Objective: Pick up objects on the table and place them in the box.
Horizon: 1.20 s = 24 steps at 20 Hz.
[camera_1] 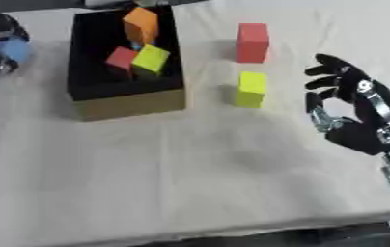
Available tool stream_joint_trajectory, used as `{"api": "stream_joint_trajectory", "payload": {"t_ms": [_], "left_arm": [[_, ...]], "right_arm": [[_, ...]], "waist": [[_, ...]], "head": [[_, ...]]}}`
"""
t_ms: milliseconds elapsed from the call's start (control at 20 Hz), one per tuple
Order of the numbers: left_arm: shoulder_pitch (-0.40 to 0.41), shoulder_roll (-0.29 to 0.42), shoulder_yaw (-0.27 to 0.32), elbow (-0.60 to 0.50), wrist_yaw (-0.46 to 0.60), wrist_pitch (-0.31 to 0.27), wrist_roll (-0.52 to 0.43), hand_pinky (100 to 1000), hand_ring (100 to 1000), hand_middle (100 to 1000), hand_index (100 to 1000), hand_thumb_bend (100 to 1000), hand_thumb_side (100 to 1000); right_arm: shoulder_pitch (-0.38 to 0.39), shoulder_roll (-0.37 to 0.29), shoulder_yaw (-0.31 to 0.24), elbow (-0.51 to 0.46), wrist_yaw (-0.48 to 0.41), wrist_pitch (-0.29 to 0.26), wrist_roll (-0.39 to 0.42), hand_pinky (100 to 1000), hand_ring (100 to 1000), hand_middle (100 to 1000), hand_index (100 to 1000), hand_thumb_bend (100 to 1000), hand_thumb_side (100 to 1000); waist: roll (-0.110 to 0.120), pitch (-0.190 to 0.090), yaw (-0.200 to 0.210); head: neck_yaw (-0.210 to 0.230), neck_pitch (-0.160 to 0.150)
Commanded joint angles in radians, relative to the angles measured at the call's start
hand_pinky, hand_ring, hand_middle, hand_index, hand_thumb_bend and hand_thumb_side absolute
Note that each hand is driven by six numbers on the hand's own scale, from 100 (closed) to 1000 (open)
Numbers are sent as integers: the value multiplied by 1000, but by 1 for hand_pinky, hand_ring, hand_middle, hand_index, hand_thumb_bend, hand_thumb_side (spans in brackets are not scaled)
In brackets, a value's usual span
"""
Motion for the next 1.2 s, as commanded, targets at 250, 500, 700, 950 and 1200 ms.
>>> {"api": "stream_joint_trajectory", "payload": {"t_ms": [250, 500, 700, 950, 1200], "left_arm": [[-10, 51, 8, -69, 23, -10, 70, 616, 489, 443, 716, 100, 100], [-1, 78, -7, -177, 94, -28, 64, 615, 484, 434, 712, 100, 100], [6, 98, -26, -292, 161, -42, 48, 617, 483, 431, 711, 100, 100], [6, 97, -72, -446, 281, -79, 26, 618, 479, 424, 709, 100, 100], [-17, 54, -136, -539, 398, -120, -29, 620, 479, 422, 711, 100, 100]], "right_arm": [[-3, -20, -10, -7, -2, -4, -1, 654, 758, 793, 966, 100, 390], [0, -19, -12, -5, 0, -4, -2, 654, 757, 793, 966, 100, 389], [1, -20, -12, -4, 2, -4, -1, 654, 758, 794, 966, 100, 389], [3, -19, -12, -3, 3, -4, 1, 655, 758, 794, 966, 100, 390], [1, -17, -10, -2, 3, -5, 4, 655, 758, 794, 967, 100, 389]], "waist": [[1, -40, 6], [1, -48, 16], [1, -55, 23], [1, -63, 26], [-2, -66, 22]], "head": [[-7, 5], [-14, 5], [-18, 5], [-21, 5], [-21, 5]]}}
